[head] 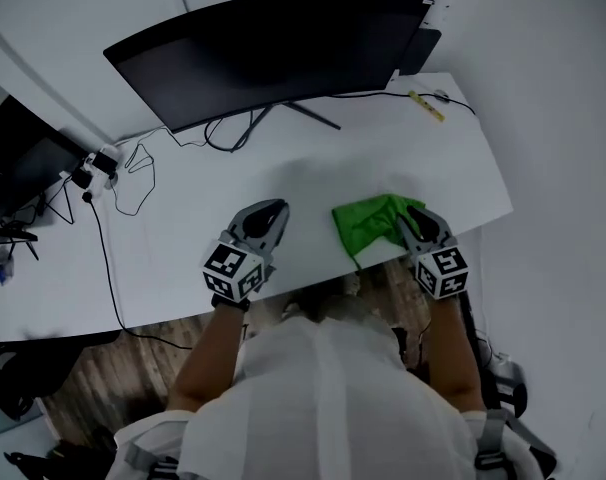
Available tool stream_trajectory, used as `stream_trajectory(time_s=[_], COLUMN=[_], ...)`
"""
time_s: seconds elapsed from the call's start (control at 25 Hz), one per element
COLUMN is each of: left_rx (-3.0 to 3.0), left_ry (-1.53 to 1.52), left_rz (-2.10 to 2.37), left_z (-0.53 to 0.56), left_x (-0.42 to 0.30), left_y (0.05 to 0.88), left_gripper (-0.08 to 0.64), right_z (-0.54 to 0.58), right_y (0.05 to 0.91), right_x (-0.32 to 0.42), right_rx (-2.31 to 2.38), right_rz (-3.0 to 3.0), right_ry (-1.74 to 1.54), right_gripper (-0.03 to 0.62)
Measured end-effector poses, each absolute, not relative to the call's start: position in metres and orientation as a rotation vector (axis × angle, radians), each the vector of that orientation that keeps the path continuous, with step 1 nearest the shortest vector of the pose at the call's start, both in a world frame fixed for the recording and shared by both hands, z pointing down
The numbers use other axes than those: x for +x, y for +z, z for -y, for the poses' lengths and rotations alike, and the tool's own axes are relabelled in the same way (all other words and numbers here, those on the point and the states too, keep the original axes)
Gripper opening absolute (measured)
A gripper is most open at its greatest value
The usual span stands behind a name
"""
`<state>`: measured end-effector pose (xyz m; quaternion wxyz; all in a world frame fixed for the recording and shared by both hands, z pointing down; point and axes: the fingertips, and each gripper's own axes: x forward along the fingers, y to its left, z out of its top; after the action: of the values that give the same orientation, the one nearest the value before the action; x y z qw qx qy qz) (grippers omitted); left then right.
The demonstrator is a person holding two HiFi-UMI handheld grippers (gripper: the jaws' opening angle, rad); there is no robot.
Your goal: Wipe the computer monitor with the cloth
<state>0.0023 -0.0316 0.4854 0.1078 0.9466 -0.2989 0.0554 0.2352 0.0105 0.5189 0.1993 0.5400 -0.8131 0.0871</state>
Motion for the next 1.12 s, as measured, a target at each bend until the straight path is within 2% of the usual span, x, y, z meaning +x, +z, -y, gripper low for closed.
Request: stream_trajectory(time_s=[0.28, 0.56, 0.88, 1.12], left_rx=[2.760, 2.712, 2.549, 2.511], left_ry=[0.435, 0.800, 1.187, 1.370], left_rz=[0.671, 0.517, 0.420, 0.389], left_z=[0.049, 0.056, 0.048, 0.047], left_x=[0.096, 0.159, 0.163, 0.164], left_y=[0.552, 0.618, 0.681, 0.704], left_gripper=[0.024, 0.109, 0.170, 0.164], right_z=[0.025, 0.046, 0.044, 0.036], right_y=[0.580, 0.637, 0.681, 0.698], right_x=[0.284, 0.331, 0.358, 0.357], right_rx=[1.292, 1.036, 0.706, 0.514], right_rz=[2.208, 2.100, 1.961, 1.914], right_ry=[0.378, 0.402, 0.340, 0.281], right_gripper=[0.092, 0.095, 0.118, 0.118])
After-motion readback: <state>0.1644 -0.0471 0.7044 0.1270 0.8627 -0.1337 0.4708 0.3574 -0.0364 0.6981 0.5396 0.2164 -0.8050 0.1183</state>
